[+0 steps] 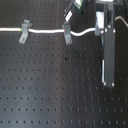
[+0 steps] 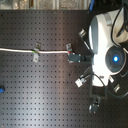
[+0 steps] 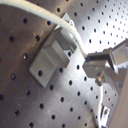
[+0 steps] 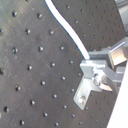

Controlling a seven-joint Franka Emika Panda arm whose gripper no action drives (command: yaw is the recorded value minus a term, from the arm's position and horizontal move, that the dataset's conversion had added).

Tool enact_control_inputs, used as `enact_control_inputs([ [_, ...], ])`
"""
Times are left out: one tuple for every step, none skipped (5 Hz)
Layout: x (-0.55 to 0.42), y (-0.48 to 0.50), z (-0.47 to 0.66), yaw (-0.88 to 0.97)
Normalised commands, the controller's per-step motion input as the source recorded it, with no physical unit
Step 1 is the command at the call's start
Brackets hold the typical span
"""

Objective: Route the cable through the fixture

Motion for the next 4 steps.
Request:
enact_control_inputs([
  [-0.061,-0.347,-0.26,-0.21],
  [-0.037,-0.208,-0.13,-0.24],
  [0.0,0.028,0.03,0.0],
  [-0.007,0.189,0.41,0.0],
])
